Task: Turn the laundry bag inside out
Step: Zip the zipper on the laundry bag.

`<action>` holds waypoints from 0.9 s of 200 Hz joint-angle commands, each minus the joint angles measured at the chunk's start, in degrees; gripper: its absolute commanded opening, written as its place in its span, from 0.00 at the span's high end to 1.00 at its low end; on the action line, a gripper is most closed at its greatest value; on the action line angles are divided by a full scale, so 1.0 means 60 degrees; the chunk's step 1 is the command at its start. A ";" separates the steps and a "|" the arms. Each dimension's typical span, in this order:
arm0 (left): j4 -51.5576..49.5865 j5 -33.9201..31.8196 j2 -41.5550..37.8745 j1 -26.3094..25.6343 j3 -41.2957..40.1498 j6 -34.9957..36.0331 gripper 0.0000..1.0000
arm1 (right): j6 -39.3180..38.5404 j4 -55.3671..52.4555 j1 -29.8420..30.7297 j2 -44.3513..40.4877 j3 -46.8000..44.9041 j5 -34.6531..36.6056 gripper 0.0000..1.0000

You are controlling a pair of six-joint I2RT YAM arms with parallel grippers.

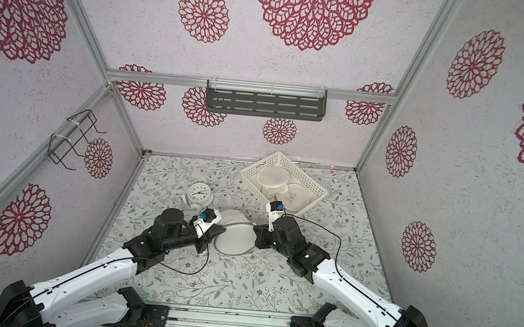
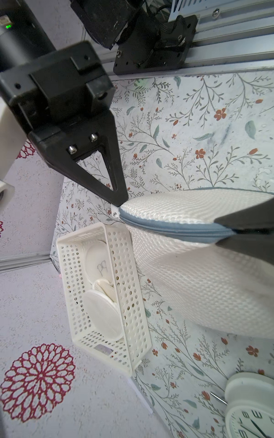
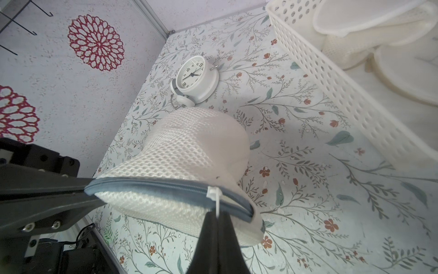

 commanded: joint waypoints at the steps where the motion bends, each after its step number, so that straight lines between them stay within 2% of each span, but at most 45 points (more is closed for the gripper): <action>1: -0.0128 -0.0429 0.0260 0.0009 0.0222 -0.0102 0.75 | -0.0398 0.0172 -0.0096 0.0062 0.0468 -0.0227 1.00; 7: -0.0371 -0.0487 0.0326 0.0009 0.0332 -0.0123 0.62 | -0.0542 0.0138 -0.0081 0.0097 0.0582 -0.0316 1.00; 31: -0.0778 -0.0068 0.0361 -0.0009 0.0584 0.0241 0.37 | -0.1343 -0.0075 0.0160 0.0325 0.0968 -0.0594 1.00; 46: -0.0814 0.0057 0.0324 -0.0026 0.0679 0.0352 0.33 | -0.1712 -0.0131 0.0361 0.0483 0.1143 -0.0734 1.00; 77: -0.0952 0.0517 0.0513 -0.0026 0.0859 0.0499 0.33 | -0.2090 0.0258 0.0748 0.0753 0.1313 -0.1153 1.00; 107: -0.0959 0.0465 0.0790 -0.0020 0.0980 0.0596 0.40 | -0.2561 0.0343 0.1113 0.1037 0.1518 -0.1353 1.00; 153: -0.1109 0.0404 0.0894 -0.0028 0.1013 0.0821 0.66 | -0.2610 0.0488 0.1151 0.1024 0.1582 -0.1469 1.00; 180: -0.1142 0.0494 0.0888 -0.0031 0.1010 0.0830 0.87 | -0.2369 0.0345 0.1144 0.0938 0.1564 -0.0998 1.00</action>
